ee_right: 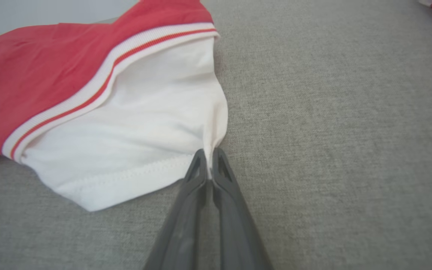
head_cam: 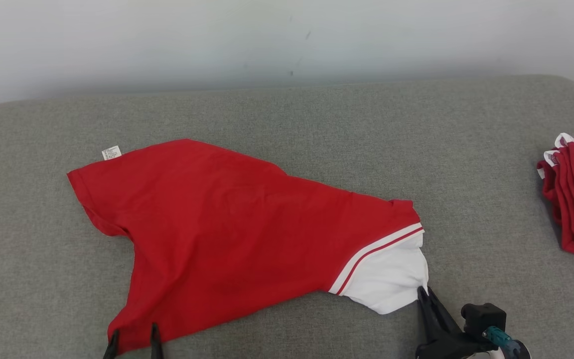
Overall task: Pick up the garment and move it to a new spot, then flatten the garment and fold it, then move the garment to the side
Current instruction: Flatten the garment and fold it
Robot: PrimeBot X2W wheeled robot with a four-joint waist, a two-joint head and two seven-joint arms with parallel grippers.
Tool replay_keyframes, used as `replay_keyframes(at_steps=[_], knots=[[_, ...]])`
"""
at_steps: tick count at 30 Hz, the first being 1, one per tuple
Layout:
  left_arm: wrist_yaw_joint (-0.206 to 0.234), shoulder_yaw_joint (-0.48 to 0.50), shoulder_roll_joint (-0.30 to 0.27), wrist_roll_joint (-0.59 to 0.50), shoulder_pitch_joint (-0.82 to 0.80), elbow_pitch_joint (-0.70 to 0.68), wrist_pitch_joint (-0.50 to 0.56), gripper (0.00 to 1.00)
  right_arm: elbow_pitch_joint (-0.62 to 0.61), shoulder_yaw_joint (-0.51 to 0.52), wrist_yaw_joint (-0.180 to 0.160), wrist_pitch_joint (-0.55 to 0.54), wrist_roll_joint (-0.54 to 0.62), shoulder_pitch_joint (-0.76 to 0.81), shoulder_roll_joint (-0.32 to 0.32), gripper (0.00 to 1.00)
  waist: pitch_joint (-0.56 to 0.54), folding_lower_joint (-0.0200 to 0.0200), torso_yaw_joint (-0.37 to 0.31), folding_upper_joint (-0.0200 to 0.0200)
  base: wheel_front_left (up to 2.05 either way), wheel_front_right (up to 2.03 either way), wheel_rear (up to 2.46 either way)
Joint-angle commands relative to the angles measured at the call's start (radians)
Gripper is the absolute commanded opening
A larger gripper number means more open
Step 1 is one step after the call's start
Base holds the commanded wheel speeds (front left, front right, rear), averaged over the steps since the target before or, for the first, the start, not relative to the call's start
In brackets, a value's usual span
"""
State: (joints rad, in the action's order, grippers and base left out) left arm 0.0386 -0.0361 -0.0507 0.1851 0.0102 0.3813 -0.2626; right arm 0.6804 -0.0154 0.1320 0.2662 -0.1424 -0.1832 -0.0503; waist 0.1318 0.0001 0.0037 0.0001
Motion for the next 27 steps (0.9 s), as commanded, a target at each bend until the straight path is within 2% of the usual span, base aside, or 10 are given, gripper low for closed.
replay_keyframes(at_steps=[1, 13, 22, 23, 24, 27], knots=[[0.003, 0.004, 0.000, 0.008, 0.002, -0.001, -0.003, 1.00, -0.006, 0.005, -0.002, -0.003, -0.009, 0.009, -0.001, 0.00, -0.003, -0.0001, -0.002, -0.0001, 0.00, 0.00, 0.00], [0.023, 0.058, 0.000, 0.065, 0.029, 0.014, -0.003, 1.00, -0.069, -0.008, -0.002, -0.002, 0.003, 0.029, 0.000, 0.00, -0.011, -0.0001, -0.023, -0.0001, 0.00, 0.00, 0.00], [0.019, 0.056, 0.000, 0.091, 0.036, 0.055, -0.003, 1.00, -0.086, -0.011, -0.002, -0.002, 0.011, 0.031, 0.000, 0.00, -0.017, -0.0001, -0.037, -0.0001, 0.00, 0.00, 0.00], [0.020, 0.056, 0.000, 0.090, 0.036, 0.058, -0.003, 0.69, -0.087, -0.011, -0.002, -0.002, 0.012, 0.031, 0.000, 0.00, -0.019, -0.0001, -0.037, -0.0001, 0.00, 0.00, 0.00], [0.017, 0.053, 0.000, 0.093, 0.037, 0.066, -0.003, 0.00, -0.088, -0.011, -0.002, -0.002, 0.013, 0.034, 0.000, 0.00, -0.023, -0.0001, -0.037, -0.0001, 0.00, 0.00, 0.00], [0.012, 0.056, 0.000, 0.101, 0.040, 0.076, -0.003, 0.00, -0.092, -0.010, -0.002, -0.002, 0.012, 0.039, 0.000, 0.00, -0.033, -0.0001, -0.037, -0.0001, 0.00, 0.00, 0.00]])
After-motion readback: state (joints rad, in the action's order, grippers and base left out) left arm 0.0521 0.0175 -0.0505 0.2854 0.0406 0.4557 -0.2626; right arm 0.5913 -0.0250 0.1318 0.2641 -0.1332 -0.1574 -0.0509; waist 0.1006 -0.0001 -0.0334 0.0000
